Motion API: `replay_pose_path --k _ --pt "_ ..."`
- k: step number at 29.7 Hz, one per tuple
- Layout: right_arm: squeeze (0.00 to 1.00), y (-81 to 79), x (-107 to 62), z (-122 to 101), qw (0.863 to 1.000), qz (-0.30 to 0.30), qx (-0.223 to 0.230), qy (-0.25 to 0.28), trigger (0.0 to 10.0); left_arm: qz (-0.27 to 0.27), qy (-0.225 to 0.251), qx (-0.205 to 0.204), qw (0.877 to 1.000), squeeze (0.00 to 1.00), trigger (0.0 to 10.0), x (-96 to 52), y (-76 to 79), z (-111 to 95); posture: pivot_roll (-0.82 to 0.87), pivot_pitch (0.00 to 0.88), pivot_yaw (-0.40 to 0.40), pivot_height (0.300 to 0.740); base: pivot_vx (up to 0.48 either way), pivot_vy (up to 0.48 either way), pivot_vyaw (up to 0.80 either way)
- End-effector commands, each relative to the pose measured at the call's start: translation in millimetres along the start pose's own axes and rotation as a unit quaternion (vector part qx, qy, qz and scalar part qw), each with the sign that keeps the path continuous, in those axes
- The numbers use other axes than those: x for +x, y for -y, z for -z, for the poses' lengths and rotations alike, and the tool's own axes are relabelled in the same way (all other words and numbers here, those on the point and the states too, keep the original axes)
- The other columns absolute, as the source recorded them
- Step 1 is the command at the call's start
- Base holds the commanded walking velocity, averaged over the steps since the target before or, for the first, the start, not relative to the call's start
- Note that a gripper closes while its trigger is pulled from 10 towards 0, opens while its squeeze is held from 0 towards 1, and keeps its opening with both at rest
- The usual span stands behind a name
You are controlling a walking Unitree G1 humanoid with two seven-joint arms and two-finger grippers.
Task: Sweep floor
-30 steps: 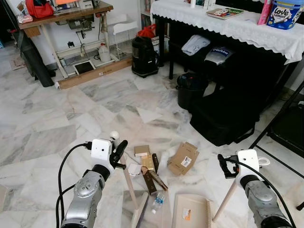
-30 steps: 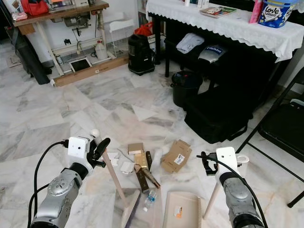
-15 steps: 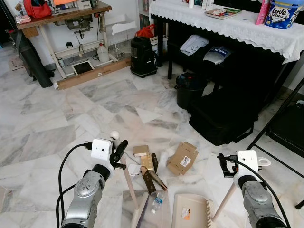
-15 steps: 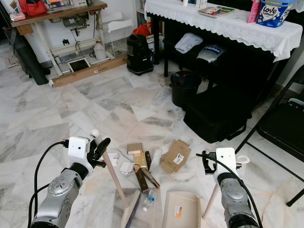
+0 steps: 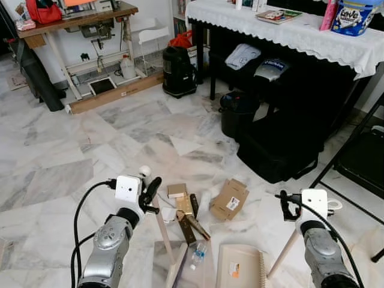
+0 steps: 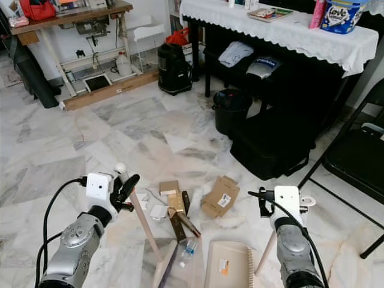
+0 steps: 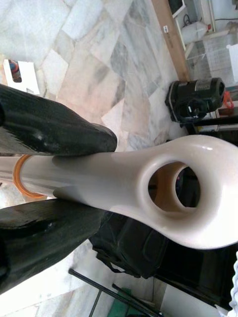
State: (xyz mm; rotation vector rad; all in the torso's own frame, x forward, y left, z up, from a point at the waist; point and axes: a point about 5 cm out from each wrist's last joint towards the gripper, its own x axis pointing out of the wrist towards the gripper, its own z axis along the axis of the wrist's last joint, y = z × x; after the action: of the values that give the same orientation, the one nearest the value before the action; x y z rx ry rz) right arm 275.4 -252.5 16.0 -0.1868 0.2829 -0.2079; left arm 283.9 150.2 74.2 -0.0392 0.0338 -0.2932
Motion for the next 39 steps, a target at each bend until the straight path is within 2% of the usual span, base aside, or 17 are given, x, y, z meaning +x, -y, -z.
replay_pose_path --k 1,10,21,26,33,39 --pt "0.00 -5.2 -2.1 1 1.000 -0.004 0.002 0.007 10.0 0.002 0.006 0.008 1.000 0.00 10.0 2.3 -1.1 -4 0.08 0.000 0.035 0.740 0.000 0.000 0.00" --pt "0.00 -10.7 -4.8 2 1.000 0.003 0.007 0.013 10.0 0.001 0.006 0.010 1.000 0.00 10.0 2.0 -1.6 -4 0.08 0.000 0.035 0.740 0.000 0.000 0.00" --pt "0.00 -0.3 -8.3 1 0.998 0.051 0.011 0.029 10.0 0.003 0.007 0.008 1.000 0.00 10.0 2.4 -1.1 -4 0.08 0.000 0.035 0.740 0.000 0.000 0.00" --pt "0.00 -5.4 -12.0 3 0.998 0.051 0.022 0.032 10.0 0.004 0.007 0.008 1.000 0.00 10.0 2.7 -0.5 -4 0.08 0.000 0.034 0.740 0.000 0.000 0.00" --pt "0.00 -0.4 -14.5 4 0.995 0.082 0.049 0.038 10.0 0.005 0.006 0.009 1.000 0.00 10.0 3.0 -0.2 -4 0.08 0.000 0.035 0.740 0.000 0.000 0.00" --pt "0.00 -2.4 -16.5 8 0.995 0.076 0.050 0.030 10.0 0.005 0.006 0.009 1.000 0.00 10.0 3.3 -0.3 -4 0.08 0.000 0.037 0.740 0.000 0.000 0.00"
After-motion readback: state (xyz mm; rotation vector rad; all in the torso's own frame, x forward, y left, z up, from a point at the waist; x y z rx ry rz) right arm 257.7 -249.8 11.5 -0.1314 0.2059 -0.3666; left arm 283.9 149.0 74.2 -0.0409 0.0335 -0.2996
